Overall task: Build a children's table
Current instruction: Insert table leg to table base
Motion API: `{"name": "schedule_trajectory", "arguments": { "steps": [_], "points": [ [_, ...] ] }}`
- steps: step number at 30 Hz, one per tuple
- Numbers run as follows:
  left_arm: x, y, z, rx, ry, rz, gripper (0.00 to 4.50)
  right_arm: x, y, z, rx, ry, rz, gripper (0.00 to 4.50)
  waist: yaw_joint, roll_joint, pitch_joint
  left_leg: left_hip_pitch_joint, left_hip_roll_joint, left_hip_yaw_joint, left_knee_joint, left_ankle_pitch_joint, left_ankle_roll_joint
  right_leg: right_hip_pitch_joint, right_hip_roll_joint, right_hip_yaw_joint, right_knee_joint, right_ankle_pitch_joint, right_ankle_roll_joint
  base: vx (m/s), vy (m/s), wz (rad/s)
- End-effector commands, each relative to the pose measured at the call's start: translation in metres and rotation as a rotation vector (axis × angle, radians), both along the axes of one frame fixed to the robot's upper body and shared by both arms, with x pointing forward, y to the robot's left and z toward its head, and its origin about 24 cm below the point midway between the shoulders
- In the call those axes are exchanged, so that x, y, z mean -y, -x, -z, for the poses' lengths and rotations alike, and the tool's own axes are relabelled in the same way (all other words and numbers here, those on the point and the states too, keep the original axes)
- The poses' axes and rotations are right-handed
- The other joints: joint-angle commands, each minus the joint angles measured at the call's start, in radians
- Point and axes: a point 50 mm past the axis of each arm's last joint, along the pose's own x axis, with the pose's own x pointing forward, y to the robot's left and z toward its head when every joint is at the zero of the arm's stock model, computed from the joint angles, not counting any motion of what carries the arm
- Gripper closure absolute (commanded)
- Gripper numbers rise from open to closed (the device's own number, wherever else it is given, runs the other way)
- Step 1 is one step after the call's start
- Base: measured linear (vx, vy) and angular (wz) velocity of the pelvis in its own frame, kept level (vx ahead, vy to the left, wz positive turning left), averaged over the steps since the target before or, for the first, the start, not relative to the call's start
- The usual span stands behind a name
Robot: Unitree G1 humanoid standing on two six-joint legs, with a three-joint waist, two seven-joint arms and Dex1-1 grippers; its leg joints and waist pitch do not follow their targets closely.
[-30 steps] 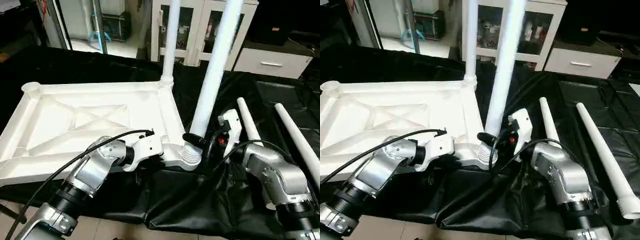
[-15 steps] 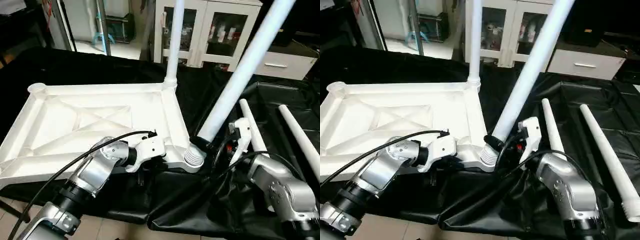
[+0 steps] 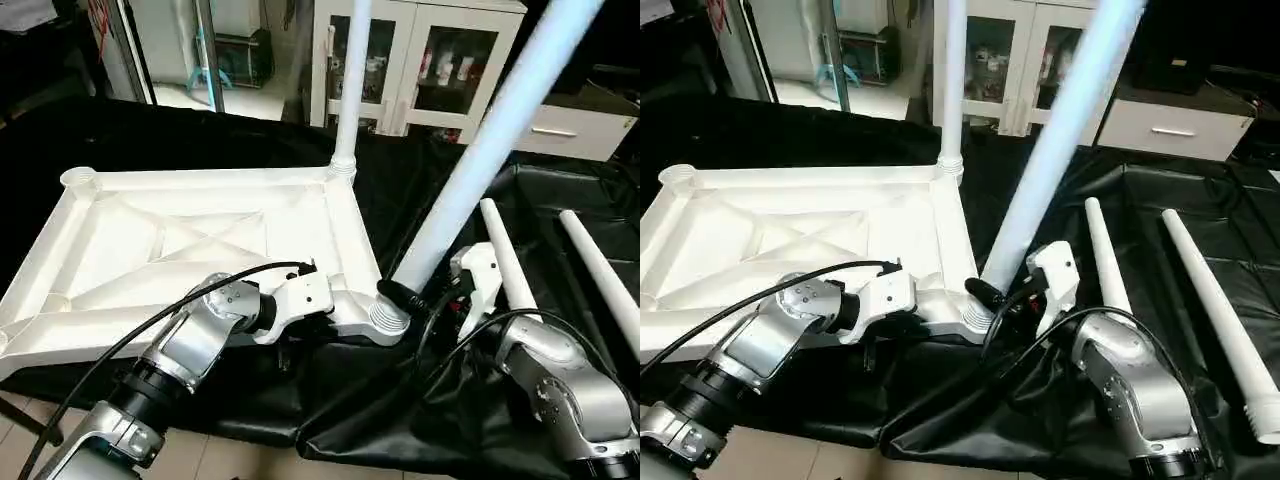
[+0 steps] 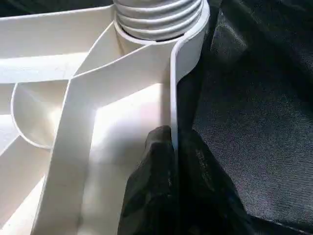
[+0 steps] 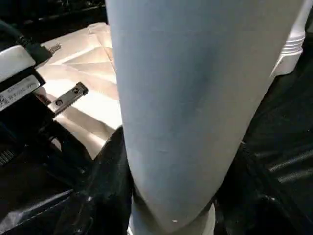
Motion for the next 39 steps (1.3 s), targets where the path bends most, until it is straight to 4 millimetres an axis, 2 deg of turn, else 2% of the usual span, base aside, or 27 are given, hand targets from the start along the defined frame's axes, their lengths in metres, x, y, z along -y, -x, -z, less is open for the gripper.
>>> {"name": "schedule_trajectory", "arguments": {
  "steps": [1, 7, 8, 10, 14, 17, 23, 24, 30, 32, 33, 34, 35, 36, 37, 39],
  "points": [
    [-0.001, -0.002, 0.001, 0.010, 0.005, -0.008, 4.50, 0.006, 0.008, 0.025, -0.120, 0.105, -0.006, 2.64, -0.006, -0.005, -0.034, 0.001, 0.051, -0.024, -0.092, -0.343, 0.012, 0.024, -0.068, 0.045, -0.103, -0.511, -0.087, 0.000, 0.000, 0.00],
    [0.000, -0.002, 0.001, 0.012, 0.008, -0.011, 4.50, 0.001, 0.007, 0.034, -0.182, 0.183, -0.090, 2.64, -0.007, -0.012, -0.033, 0.001, 0.051, -0.023, -0.091, -0.335, 0.020, 0.022, -0.070, 0.046, -0.105, -0.522, -0.086, 0.000, 0.000, 0.00],
    [0.000, -0.002, 0.001, 0.012, 0.008, -0.011, 4.50, 0.001, 0.007, 0.034, -0.183, 0.183, -0.090, 2.64, -0.008, -0.010, -0.031, -0.001, 0.051, -0.024, -0.092, -0.341, 0.019, 0.022, -0.071, 0.045, -0.107, -0.540, -0.081, 0.000, 0.000, 0.00],
    [0.000, -0.003, 0.001, 0.016, 0.011, -0.017, 4.50, 0.002, 0.001, 0.036, -0.191, 0.166, -0.039, 2.64, -0.008, -0.015, -0.030, 0.002, 0.050, -0.024, -0.092, -0.352, 0.017, 0.019, -0.072, 0.044, -0.111, -0.579, -0.068, 0.000, 0.000, 0.00],
    [0.001, -0.003, 0.001, 0.019, 0.014, -0.021, 4.50, 0.004, -0.003, 0.040, -0.211, 0.139, 0.006, 2.64, -0.017, -0.014, -0.027, 0.005, 0.048, -0.030, -0.091, -0.398, 0.005, 0.012, -0.074, 0.038, -0.124, -0.666, -0.041, 0.000, 0.000, 0.00],
    [0.001, -0.003, 0.001, 0.021, 0.015, -0.023, 4.50, 0.005, -0.001, 0.043, -0.219, 0.135, 0.016, 2.64, -0.024, -0.016, -0.027, 0.006, 0.049, -0.033, -0.093, -0.422, 0.000, 0.011, -0.072, 0.036, -0.126, -0.661, -0.037, 0.000, 0.000, 0.00],
    [0.000, -0.003, 0.001, 0.020, 0.015, -0.023, 4.50, 0.004, 0.007, 0.052, -0.221, 0.169, -0.009, 2.64, -0.034, -0.010, -0.026, 0.009, 0.052, -0.036, -0.102, -0.461, -0.003, 0.013, -0.073, 0.035, -0.128, -0.625, -0.051, 0.000, 0.000, 0.00],
    [0.000, -0.003, 0.001, 0.020, 0.015, -0.023, 4.50, 0.003, 0.007, 0.052, -0.221, 0.168, -0.007, 2.64, -0.035, -0.013, -0.026, 0.008, 0.052, -0.036, -0.103, -0.463, -0.002, 0.014, -0.073, 0.035, -0.128, -0.625, -0.051, 0.000, 0.000, 0.00],
    [0.000, -0.006, 0.002, 0.015, 0.023, -0.054, 4.50, 0.005, 0.000, 0.053, -0.207, 0.177, 0.056, 2.64, -0.035, -0.013, -0.022, 0.010, 0.049, -0.036, -0.100, -0.470, 0.001, 0.008, -0.076, 0.033, -0.138, -0.692, -0.032, 0.000, 0.000, 0.00],
    [0.000, -0.007, 0.002, 0.012, 0.027, -0.067, 4.50, 0.005, -0.002, 0.054, -0.204, 0.183, 0.076, 2.64, -0.039, -0.013, -0.021, 0.010, 0.046, -0.039, -0.098, -0.481, -0.003, 0.007, -0.078, 0.028, -0.144, -0.733, -0.020, 0.000, 0.000, 0.00],
    [0.002, -0.012, 0.001, 0.008, 0.035, -0.131, 4.50, 0.007, -0.012, 0.057, -0.195, 0.212, 0.176, 2.64, -0.041, -0.004, -0.021, 0.015, 0.046, -0.042, -0.096, -0.497, -0.011, 0.005, -0.079, 0.024, -0.146, -0.753, -0.012, 0.000, 0.000, 0.00],
    [0.003, -0.014, 0.000, 0.011, 0.037, -0.148, 4.50, 0.007, -0.015, 0.058, -0.193, 0.218, 0.201, 2.64, -0.048, -0.007, -0.021, 0.015, 0.044, -0.044, -0.096, -0.509, -0.017, 0.003, -0.076, 0.019, -0.149, -0.741, -0.016, 0.000, 0.000, 0.00],
    [0.004, -0.017, -0.001, 0.014, 0.040, -0.170, 4.50, 0.007, -0.018, 0.059, -0.192, 0.226, 0.233, 2.64, -0.058, -0.005, -0.021, 0.010, 0.046, -0.050, -0.103, -0.536, -0.025, 0.012, -0.072, 0.011, -0.145, -0.716, -0.017, 0.000, 0.000, 0.00],
    [0.007, -0.022, -0.003, 0.025, 0.049, -0.210, 4.50, 0.008, -0.025, 0.060, -0.188, 0.245, 0.297, 2.64, -0.063, -0.001, -0.021, 0.010, 0.048, -0.055, -0.105, -0.558, -0.030, 0.015, -0.072, 0.006, -0.145, -0.701, -0.021, -0.052, 0.038, -0.10],
    [0.013, -0.027, -0.006, 0.036, 0.065, -0.245, 4.50, 0.008, -0.034, 0.061, -0.187, 0.257, 0.374, 2.64, -0.076, 0.002, -0.018, 0.013, 0.051, -0.059, -0.109, -0.600, -0.032, 0.017, -0.070, -0.003, -0.148, -0.675, -0.028, -0.052, 0.038, -0.10],
    [0.024, -0.033, -0.011, 0.054, 0.089, -0.281, 4.50, 0.008, -0.046, 0.062, -0.191, 0.266, 0.485, 2.64, -0.095, 0.003, -0.013, 0.024, 0.050, -0.062, -0.111, -0.674, -0.032, 0.020, -0.066, -0.037, -0.162, -0.656, -0.028, -0.072, 0.049, -0.06]
  ]
}}
